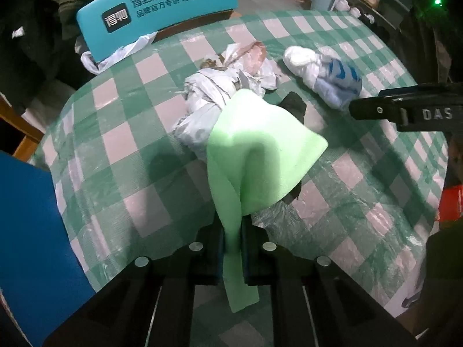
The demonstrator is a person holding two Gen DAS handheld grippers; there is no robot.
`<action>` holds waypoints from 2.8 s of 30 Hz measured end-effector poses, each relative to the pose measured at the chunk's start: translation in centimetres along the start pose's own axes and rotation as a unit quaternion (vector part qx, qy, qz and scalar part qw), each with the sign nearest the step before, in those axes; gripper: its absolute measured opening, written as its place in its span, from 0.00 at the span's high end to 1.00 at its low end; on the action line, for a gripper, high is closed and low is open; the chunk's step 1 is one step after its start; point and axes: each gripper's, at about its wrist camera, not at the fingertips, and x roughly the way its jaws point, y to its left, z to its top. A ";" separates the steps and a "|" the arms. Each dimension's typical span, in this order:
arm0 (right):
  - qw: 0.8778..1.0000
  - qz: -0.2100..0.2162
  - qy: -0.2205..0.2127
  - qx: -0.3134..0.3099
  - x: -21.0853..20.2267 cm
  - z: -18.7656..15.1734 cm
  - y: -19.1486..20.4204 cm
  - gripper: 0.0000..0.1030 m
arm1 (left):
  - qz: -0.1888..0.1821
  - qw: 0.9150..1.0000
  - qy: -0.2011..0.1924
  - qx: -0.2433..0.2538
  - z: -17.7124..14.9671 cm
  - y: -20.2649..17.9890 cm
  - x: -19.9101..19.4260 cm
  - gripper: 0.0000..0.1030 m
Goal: Organize soft objects
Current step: 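Grasp the pale green cloth with the left tool while the right tool grasps the striped sock, then carry the green cloth and blue-white striped sock over the box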
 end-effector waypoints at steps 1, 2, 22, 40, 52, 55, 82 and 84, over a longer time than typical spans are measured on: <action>1.000 -0.002 -0.003 -0.001 0.0 0.2 0.0 0.29 | -0.001 1.000 -0.002 -0.004 0.0 0.3 -0.3 0.92; 1.000 -0.003 -0.006 -0.002 0.0 0.4 0.0 0.29 | -0.002 1.000 -0.003 -0.007 -0.1 0.4 -0.5 0.92; 0.996 -0.030 -0.028 -0.082 3.1 3.9 3.0 0.28 | -0.027 0.996 -0.039 -0.076 -0.1 4.4 -3.5 0.92; 0.998 -0.001 -0.012 -0.065 1.6 1.7 2.6 0.66 | -0.011 0.995 -0.068 -0.076 -0.5 4.7 -6.4 0.92; 0.997 0.029 -0.045 -0.062 -3.9 -0.4 4.2 0.66 | 0.015 0.992 -0.096 -0.081 -1.5 4.7 -9.6 0.92; 0.996 0.036 -0.054 -0.064 -5.3 -0.9 4.5 0.66 | 0.018 0.991 -0.104 -0.081 -1.8 4.6 -10.5 0.92; 0.981 0.087 -0.088 -0.152 -10.4 -4.2 12.6 0.66 | 0.048 0.986 -0.137 -0.083 -5.3 4.4 -15.8 0.92; 0.980 0.090 -0.089 -0.156 -10.5 -4.1 13.2 0.66 | 0.050 0.985 -0.138 -0.088 -5.6 4.8 -16.1 0.92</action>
